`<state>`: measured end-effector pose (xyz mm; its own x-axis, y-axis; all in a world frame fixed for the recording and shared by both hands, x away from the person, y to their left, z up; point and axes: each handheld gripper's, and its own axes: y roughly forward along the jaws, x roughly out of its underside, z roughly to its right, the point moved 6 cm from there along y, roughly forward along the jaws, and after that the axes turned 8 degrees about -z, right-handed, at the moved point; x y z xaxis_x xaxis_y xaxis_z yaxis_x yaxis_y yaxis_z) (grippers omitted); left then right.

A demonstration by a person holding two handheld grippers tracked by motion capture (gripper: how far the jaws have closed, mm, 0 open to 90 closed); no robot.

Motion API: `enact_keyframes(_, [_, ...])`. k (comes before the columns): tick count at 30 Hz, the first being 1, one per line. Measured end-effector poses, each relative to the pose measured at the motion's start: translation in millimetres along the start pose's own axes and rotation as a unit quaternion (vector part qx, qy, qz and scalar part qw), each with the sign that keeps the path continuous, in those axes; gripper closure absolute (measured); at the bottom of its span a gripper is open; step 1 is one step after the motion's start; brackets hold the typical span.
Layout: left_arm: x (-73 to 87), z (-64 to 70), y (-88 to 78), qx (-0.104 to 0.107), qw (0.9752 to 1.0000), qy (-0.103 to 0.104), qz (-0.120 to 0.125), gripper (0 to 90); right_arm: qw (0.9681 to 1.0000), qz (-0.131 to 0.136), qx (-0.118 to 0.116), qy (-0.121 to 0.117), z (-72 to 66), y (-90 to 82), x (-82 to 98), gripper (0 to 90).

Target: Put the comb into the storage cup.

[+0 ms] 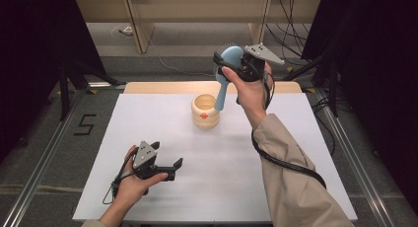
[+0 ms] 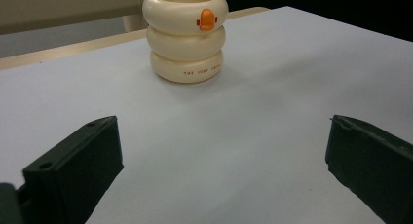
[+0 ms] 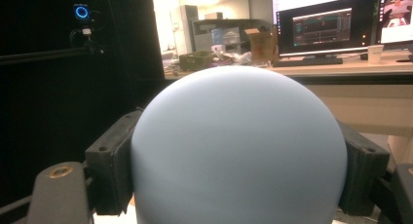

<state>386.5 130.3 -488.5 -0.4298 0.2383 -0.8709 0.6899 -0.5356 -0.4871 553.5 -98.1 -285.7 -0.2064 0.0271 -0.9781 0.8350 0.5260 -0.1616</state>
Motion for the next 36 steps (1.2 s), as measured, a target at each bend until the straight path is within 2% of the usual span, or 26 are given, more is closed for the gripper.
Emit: enact_keyframes(36, [0.5,-1.1,0.2,-0.001,1.0,0.0,0.0,0.0,1.0,0.007,0.0,0.004,0.2,9.9,-1.4,20.9])
